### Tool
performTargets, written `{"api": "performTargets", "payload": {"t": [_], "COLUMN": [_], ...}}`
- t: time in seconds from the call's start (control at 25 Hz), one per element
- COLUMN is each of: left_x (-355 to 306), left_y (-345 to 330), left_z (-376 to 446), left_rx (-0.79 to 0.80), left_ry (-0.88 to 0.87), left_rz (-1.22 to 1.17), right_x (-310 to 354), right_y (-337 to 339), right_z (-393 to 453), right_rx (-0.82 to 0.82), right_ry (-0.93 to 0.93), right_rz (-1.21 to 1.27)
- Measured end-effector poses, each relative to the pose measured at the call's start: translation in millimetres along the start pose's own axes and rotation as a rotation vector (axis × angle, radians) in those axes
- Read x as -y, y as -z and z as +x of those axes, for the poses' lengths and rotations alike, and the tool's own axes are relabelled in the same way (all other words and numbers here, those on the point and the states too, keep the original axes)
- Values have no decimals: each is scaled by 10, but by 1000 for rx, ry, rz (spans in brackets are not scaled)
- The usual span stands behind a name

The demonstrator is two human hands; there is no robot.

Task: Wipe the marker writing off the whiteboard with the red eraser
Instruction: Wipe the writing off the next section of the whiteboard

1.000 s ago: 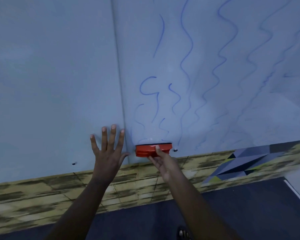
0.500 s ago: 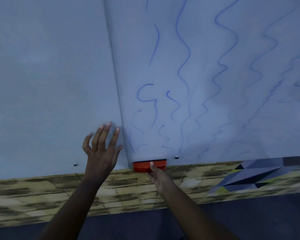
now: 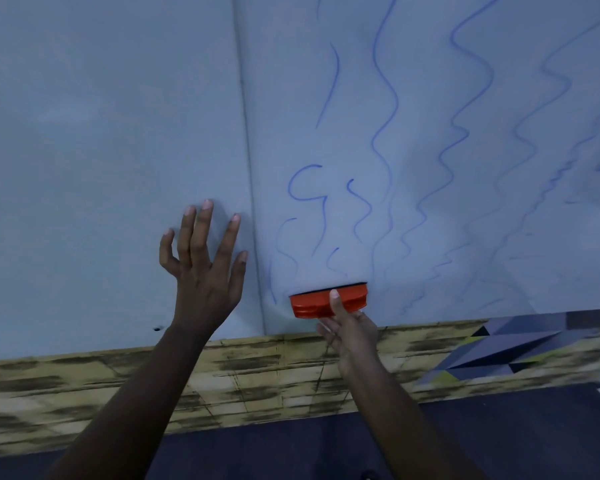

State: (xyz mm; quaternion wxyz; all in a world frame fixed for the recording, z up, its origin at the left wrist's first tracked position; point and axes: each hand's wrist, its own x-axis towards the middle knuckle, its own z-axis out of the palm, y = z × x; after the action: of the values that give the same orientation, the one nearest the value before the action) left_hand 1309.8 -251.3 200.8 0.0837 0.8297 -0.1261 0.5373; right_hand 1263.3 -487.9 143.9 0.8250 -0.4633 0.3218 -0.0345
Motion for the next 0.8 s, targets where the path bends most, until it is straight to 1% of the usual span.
{"api": "performTargets", "payload": {"t": [0.08,0.16,0.2,0.32,0.4,0.48,0.52,0.6,0.72,0.8], "left_x": [13,42,62,134,149,122,110,95,100,104], "left_y": [4,-10,-26,-127,-187,-222,-238,-262,-299,-314], "left_z": [159,275,287,200,174,167,162,147,134,125], "left_rx": [-42,-72,-72,-49,-56,-85,-98,-115,-125,-127], "left_ry": [-9,9,8,-57,-65,-57,-55,-55,-63,-64], "left_rz": [-7,4,21,85,97,91,88,74,80,84], "right_x": [-208,-323,-323,-23,250,348,301,64,-357,-534], "right_y": [83,120,122,85,35,-17,-50,-107,-160,-159], "right_z": [65,91,83,8,-52,-87,-69,-2,135,198], "right_rx": [-4,-37,-86,-250,-256,-237,-233,-212,-106,-33], "right_ry": [-7,78,149,508,732,864,923,1077,1276,1384], "right_rz": [-23,-92,-142,-218,-249,-299,-362,-592,-998,-1204]}}
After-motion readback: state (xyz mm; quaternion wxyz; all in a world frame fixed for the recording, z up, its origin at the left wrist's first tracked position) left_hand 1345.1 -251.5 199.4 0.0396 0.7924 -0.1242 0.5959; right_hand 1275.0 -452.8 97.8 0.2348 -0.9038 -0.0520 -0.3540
